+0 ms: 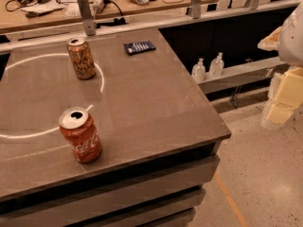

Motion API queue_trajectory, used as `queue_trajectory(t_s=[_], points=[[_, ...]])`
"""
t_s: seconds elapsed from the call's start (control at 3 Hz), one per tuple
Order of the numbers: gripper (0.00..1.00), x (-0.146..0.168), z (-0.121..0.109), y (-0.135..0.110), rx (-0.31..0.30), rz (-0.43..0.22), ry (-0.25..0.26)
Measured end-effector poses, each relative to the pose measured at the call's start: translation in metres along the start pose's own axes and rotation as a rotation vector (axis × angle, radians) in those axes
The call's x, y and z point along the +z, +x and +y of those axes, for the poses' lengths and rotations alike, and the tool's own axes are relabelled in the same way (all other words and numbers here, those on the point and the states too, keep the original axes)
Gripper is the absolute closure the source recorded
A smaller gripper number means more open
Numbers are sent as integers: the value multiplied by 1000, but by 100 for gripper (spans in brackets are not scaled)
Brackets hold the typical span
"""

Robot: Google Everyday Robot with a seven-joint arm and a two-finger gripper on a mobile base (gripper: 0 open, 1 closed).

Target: Move coke can near rxbar blueberry

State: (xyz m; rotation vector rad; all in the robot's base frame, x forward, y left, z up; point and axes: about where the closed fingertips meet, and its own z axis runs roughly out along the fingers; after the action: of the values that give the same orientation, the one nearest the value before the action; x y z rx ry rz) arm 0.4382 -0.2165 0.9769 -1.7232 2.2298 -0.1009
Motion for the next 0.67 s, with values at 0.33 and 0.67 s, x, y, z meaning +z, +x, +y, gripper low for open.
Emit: queue_trajectory(t_s=[0.33,0.67], points=[[0,0,0,0,0,0,0],[0,0,-1,-11,26,-96,5]])
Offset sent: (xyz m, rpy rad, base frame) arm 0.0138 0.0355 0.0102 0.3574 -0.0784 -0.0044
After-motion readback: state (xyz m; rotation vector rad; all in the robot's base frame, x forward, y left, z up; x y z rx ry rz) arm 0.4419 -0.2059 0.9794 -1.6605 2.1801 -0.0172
